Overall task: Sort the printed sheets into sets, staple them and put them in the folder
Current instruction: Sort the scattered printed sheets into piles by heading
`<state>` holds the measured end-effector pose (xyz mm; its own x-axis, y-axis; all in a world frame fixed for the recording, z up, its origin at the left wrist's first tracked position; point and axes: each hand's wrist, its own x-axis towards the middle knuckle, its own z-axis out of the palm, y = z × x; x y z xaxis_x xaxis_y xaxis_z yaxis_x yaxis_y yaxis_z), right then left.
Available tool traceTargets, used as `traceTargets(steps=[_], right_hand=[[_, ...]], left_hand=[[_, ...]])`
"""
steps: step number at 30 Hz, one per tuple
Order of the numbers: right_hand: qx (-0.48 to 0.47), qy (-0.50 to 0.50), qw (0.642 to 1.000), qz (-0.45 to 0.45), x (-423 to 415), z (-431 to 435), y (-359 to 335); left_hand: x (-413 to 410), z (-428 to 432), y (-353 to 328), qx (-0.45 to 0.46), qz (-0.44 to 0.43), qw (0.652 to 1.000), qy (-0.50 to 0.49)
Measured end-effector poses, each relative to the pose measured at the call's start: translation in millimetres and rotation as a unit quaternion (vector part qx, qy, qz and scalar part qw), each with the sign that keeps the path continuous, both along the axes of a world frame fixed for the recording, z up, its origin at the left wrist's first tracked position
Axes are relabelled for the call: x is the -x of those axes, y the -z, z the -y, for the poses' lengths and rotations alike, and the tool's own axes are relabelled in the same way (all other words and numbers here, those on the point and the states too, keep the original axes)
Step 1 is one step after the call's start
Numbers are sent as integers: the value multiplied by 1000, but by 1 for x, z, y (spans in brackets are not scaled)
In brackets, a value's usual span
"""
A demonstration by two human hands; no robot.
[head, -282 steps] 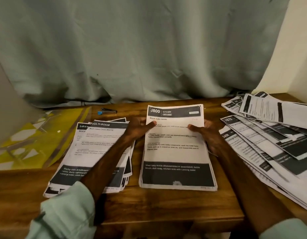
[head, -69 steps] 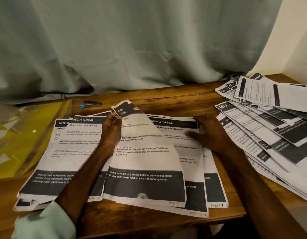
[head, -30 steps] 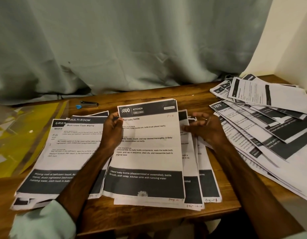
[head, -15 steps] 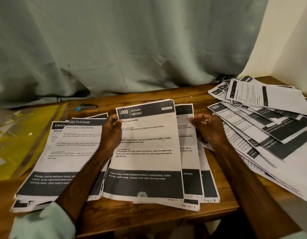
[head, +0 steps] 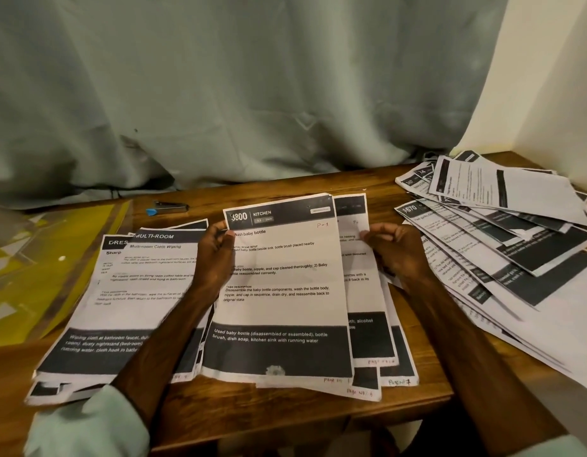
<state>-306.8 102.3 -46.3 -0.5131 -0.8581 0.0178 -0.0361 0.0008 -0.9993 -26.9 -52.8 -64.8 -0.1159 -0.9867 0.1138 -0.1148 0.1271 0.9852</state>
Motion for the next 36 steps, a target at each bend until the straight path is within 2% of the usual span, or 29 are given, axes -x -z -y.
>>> traceTargets(steps=[3,7,9,13,17,26,30,36], right_hand=[[-18,-36,999,11,0,2,1],[-64,-97,992,-57,-2,4,0],[-46,-68,995,-58,1,-1,-7],[-24,67,973,-220,26,-18,-29],[3,163,957,-241,56,-45,-41],[-41,220,915,-335,72,-73,-37],[-32,224,908,-353,66,-71,-36],[-51,245,892,-376,69,-62,-10]], left_hand=[[0,0,0,4,1,1000,1],[1,-1,0,14,5,1000,4],[1,-2,1,21,6,1000,10],[0,-3,2,51,34,998,15],[1,-10,2,106,98,989,33],[5,-18,4,105,276,948,117],[4,-17,8,152,418,887,122],[8,-26,-2,160,398,895,120]])
